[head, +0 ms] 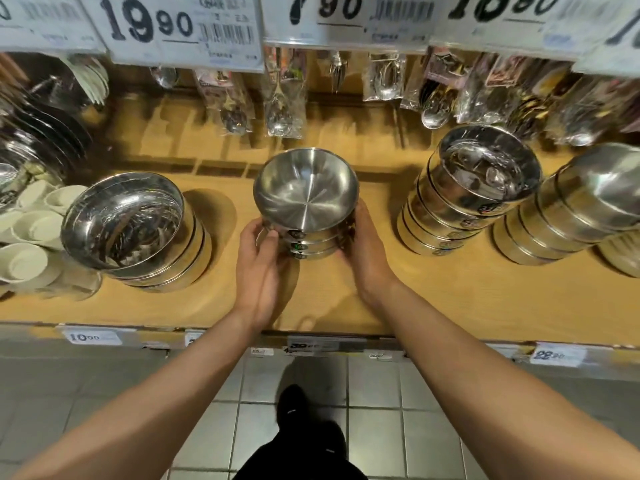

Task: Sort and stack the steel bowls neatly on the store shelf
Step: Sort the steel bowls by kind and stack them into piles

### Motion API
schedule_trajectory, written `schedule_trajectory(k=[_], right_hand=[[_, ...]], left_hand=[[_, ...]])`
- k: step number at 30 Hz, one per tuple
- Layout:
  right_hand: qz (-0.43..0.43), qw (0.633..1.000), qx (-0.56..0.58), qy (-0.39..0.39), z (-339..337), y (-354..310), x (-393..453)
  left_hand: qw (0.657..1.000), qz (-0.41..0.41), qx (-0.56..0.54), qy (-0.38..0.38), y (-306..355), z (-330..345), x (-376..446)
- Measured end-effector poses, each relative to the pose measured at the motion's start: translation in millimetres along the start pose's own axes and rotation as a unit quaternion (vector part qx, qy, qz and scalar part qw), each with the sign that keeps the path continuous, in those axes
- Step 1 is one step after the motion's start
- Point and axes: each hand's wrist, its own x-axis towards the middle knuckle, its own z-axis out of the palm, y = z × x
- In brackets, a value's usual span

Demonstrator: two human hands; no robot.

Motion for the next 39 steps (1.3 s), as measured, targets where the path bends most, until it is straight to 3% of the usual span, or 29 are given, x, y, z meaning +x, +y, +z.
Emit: schedule_trajectory(k=[5, 8, 10, 13, 18, 20, 25, 29, 32, 34, 39], right_hand=[[0.025, 0.998, -0.056, 0.014, 0, -1, -4], [0.018, 0.985, -0.068, 0.154, -4, 16, -22], [0.025, 0.983, -0.044, 0.175, -1, 30, -50], [0.034, 0.989, -0.095, 0.109, 15, 48, -86], [0.099, 0.993, -0.050, 0.028, 52, 37, -97], [0.102, 0.993, -0.053, -0.035, 67, 29, -97], [0.107, 0.983, -0.070, -0.131, 126, 21, -81], [0.057, 0.990, -0.100, -0.080, 174, 32, -62], [0.063, 0.997, -0.038, -0.032, 192, 42, -43], [0.036, 0.998, -0.055, -0.007, 196, 45, -32], [-0.001, 1.000, -0.025, 0.012, 208, 37, -8]], left_hand=[[0.998, -0.036, 0.039, 0.014, 1, -8, 3], [0.995, -0.076, 0.067, 0.022, 2, -26, -12], [0.994, -0.078, 0.071, 0.040, 2, -45, -32], [0.989, -0.056, 0.083, 0.111, 7, -80, -58], [0.951, -0.004, 0.176, 0.254, 38, -135, -66], [0.946, 0.005, 0.184, 0.266, 51, -151, -61], [0.954, 0.080, 0.233, 0.173, 59, -183, -39], [0.949, 0.166, 0.261, 0.058, 61, -191, -21], [0.958, 0.146, 0.245, 0.024, 70, -186, -4], [0.958, 0.135, 0.252, 0.018, 77, -181, 9], [0.990, 0.107, 0.066, -0.061, 84, -179, 38]])
